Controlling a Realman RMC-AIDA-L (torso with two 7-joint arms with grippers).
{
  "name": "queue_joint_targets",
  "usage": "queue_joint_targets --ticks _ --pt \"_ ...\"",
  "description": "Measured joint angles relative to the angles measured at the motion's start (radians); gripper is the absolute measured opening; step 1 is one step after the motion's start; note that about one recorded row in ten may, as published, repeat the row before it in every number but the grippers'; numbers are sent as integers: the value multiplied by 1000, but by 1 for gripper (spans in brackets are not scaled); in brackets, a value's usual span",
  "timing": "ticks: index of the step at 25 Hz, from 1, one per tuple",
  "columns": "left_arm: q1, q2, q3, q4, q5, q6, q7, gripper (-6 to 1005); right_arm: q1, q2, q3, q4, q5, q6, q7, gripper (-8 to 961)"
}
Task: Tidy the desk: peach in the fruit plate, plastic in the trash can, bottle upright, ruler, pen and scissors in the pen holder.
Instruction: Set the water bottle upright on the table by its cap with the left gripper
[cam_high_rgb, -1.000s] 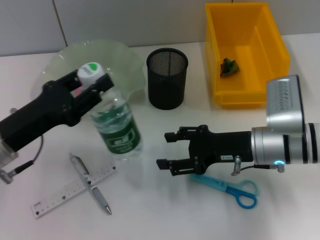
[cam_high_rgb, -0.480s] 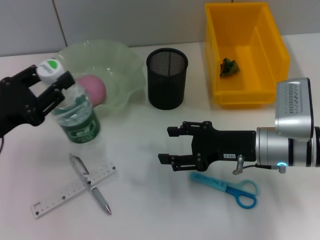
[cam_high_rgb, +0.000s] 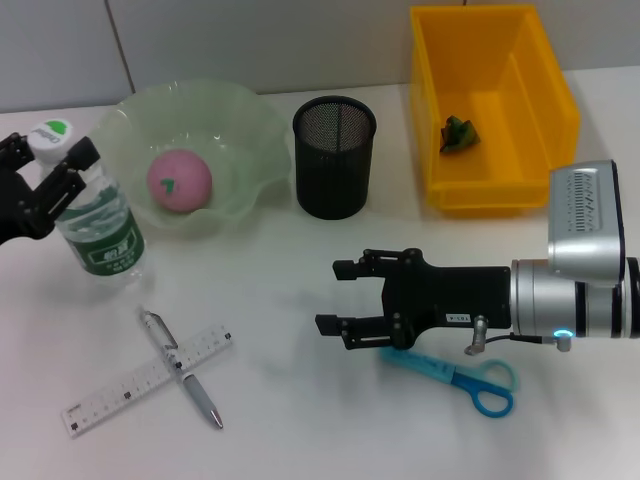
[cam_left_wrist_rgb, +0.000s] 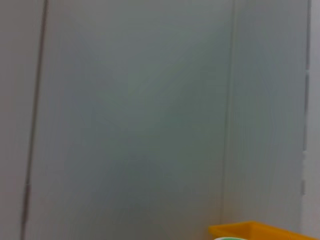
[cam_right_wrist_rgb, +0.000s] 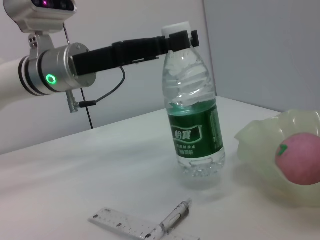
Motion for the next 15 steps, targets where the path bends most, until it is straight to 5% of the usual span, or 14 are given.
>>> queue_joint_targets --ticks 15 --pt "-22 -9 -25 -62 -19 -103 35 458 -4 1 0 0 4 1 -1 761"
